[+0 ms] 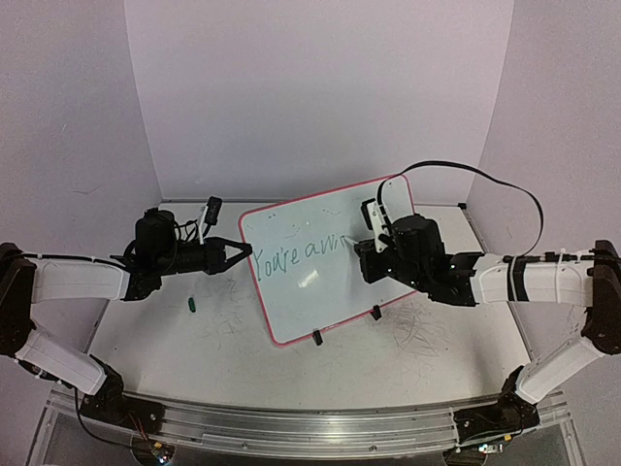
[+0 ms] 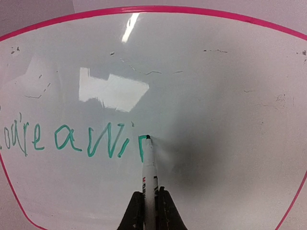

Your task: Write a sentence on the whiteboard

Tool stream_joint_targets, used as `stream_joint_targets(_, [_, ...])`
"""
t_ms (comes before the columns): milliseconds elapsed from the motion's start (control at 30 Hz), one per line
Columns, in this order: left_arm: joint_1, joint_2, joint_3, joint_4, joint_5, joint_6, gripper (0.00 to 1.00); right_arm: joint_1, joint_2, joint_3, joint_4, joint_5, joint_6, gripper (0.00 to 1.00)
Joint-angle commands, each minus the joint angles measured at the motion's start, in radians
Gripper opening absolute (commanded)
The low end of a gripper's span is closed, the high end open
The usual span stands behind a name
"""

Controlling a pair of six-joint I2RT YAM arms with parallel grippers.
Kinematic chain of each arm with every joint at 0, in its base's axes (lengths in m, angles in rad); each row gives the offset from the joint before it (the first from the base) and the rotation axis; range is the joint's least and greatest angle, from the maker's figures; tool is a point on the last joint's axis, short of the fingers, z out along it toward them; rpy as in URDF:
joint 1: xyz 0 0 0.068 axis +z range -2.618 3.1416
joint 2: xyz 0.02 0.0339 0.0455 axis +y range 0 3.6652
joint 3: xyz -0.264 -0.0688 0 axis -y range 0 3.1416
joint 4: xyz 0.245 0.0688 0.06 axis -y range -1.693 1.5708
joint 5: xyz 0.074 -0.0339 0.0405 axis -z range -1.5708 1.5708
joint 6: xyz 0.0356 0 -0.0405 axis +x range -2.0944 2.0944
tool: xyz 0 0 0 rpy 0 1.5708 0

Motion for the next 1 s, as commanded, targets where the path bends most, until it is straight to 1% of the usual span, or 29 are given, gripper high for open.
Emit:
stream_joint_targets(0, [0.003,-0.037,0.012,-0.012,-0.005,0.044,0.00,-0.004,-0.004,0.016,-0.003,0.073,0.019,0.00])
stream_joint_targets(300, [0.002,-0.037,0.012,-0.013,-0.005,0.044,0.00,-0.004,-0.018,-0.027,-0.043,-0.001,0.021,0.00])
stream_joint_targets(500, [0.002,-0.037,0.011,-0.014,-0.008,0.044,0.00,-0.004,-0.042,-0.040,-0.054,0.015,0.024,0.00])
stream_joint_targets(633, [0.002,-0.032,0.016,-0.016,-0.007,0.043,0.00,-0.005,-0.050,-0.017,-0.053,0.017,0.017,0.00])
stream_joint_targets(767, [0.002,-0.036,0.016,-0.018,-0.008,0.042,0.00,-0.006,-0.066,0.003,-0.032,-0.020,0.019,0.00])
stream_joint_targets(967, [0.003,-0.040,0.014,-0.019,-0.008,0.042,0.00,-0.029,-0.076,-0.007,-0.003,-0.049,0.025,0.00])
